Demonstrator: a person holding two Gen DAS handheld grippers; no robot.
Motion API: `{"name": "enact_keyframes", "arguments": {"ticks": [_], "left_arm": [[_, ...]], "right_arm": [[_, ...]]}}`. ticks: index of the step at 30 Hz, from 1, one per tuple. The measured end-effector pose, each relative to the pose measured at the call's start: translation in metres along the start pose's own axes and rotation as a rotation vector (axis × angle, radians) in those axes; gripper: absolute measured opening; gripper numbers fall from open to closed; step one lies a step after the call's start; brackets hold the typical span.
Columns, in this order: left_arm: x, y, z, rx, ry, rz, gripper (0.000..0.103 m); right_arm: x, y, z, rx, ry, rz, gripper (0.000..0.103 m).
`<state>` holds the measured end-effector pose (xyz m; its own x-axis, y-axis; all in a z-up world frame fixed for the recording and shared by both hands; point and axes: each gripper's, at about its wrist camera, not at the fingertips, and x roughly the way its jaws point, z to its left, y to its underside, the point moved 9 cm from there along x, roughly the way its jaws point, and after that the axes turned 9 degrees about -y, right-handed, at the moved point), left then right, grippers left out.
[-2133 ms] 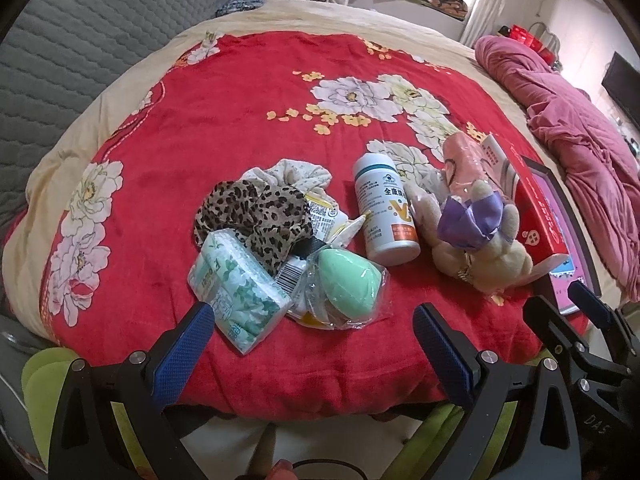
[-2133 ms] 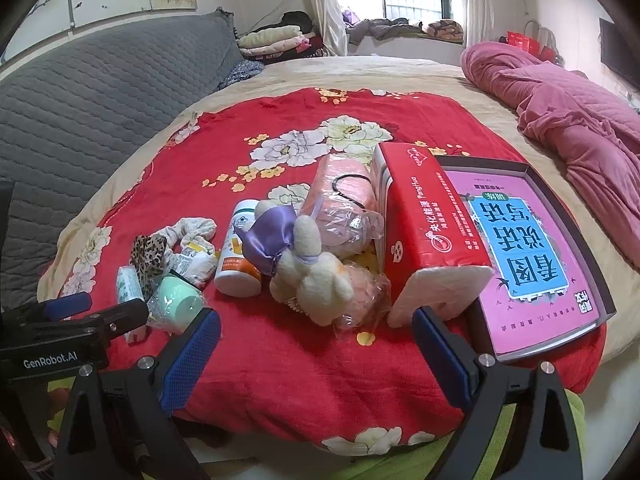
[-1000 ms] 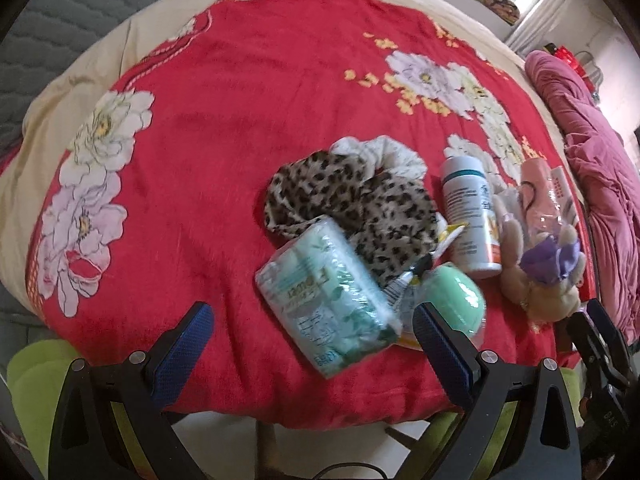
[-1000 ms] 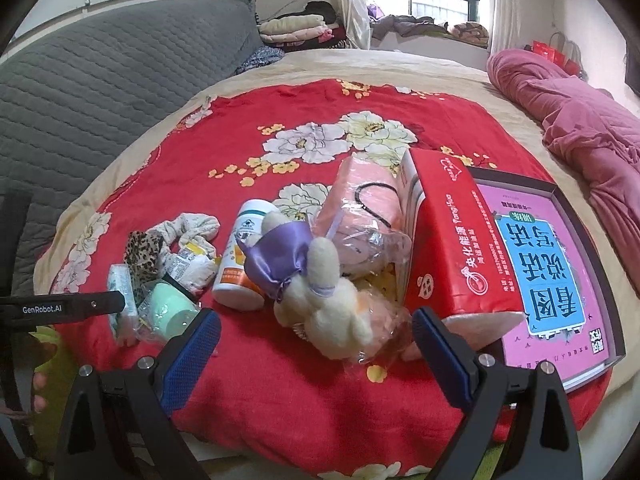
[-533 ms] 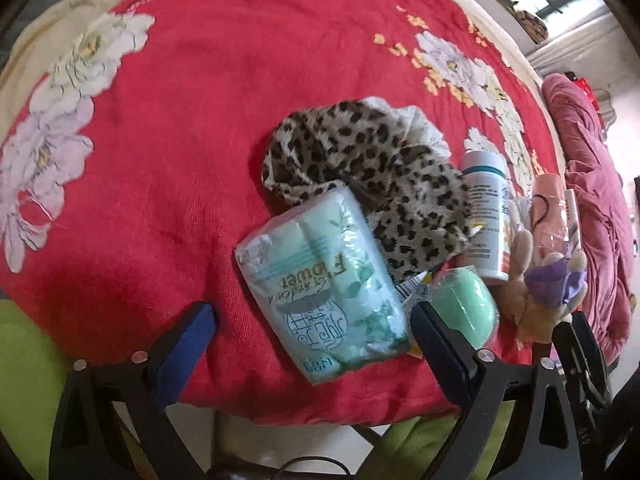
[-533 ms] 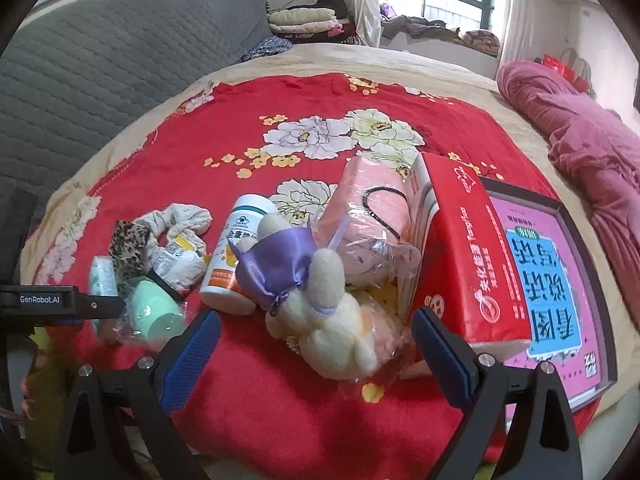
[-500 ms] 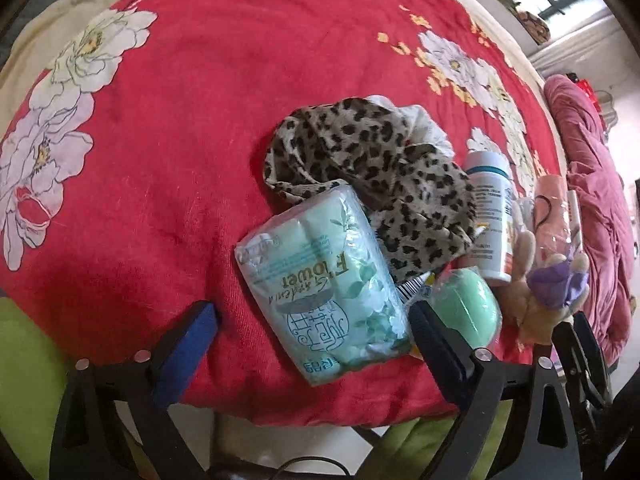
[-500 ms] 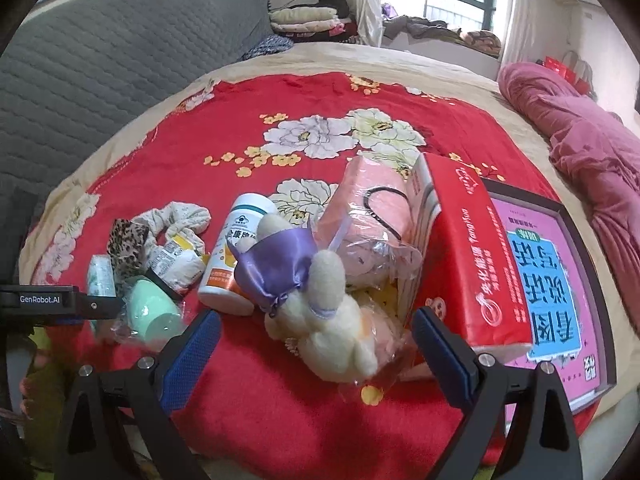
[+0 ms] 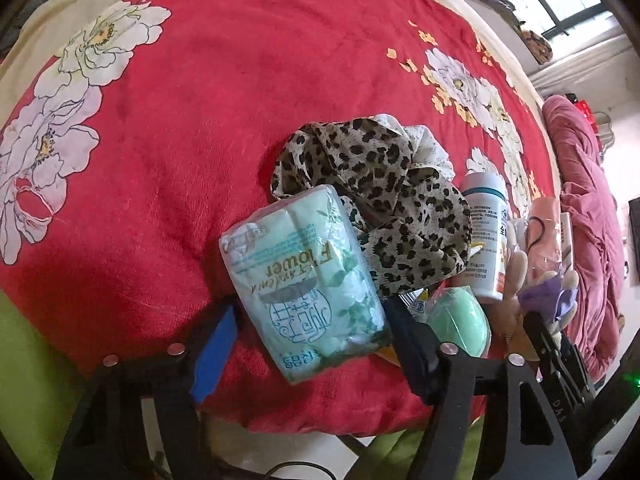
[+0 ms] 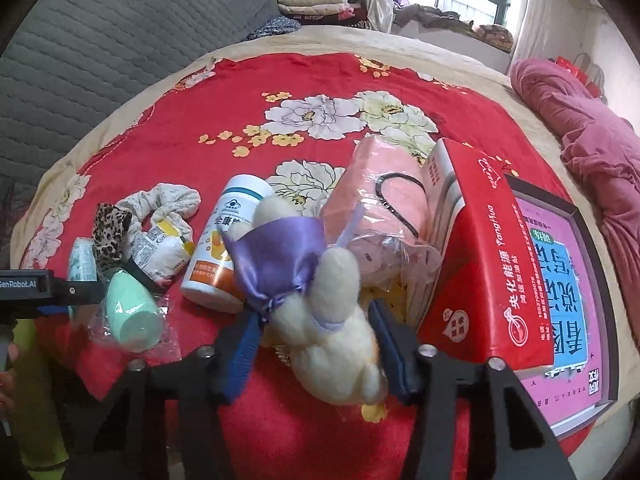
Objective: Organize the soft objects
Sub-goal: 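Grasp the green tissue pack with the left tool while the right tool grasps the plush bunny, then carry tissue pack and bunny to the pink tray and release both there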
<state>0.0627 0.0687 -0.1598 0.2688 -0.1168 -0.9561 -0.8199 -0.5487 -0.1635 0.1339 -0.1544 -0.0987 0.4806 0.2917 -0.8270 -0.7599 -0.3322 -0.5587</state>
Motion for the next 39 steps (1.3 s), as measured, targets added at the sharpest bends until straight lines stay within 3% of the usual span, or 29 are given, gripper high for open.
{"name": "enact_keyframes", "arguments": {"ticks": [4, 10, 22, 33, 39], "left_arm": [[-0.005, 0.000, 0.002, 0.004, -0.003, -0.009, 0.063], [-0.014, 0.001, 0.002, 0.011, 0.004, -0.028, 0.060], [-0.045, 0.009, -0.003, 0.057, -0.017, -0.089, 0.058], [-0.065, -0.001, 0.021, 0.009, -0.029, -0.134, 0.057], [-0.084, -0.002, 0.006, 0.073, -0.039, -0.189, 0.057]], "right_arm": [[-0.009, -0.001, 0.001, 0.021, -0.043, -0.022, 0.051], [-0.028, -0.005, 0.002, 0.061, -0.090, -0.063, 0.050], [-0.052, -0.009, 0.004, 0.094, -0.118, -0.101, 0.050], [-0.063, -0.008, 0.004, 0.120, -0.137, -0.115, 0.050], [-0.072, -0.011, 0.002, 0.129, -0.144, -0.137, 0.050]]}}
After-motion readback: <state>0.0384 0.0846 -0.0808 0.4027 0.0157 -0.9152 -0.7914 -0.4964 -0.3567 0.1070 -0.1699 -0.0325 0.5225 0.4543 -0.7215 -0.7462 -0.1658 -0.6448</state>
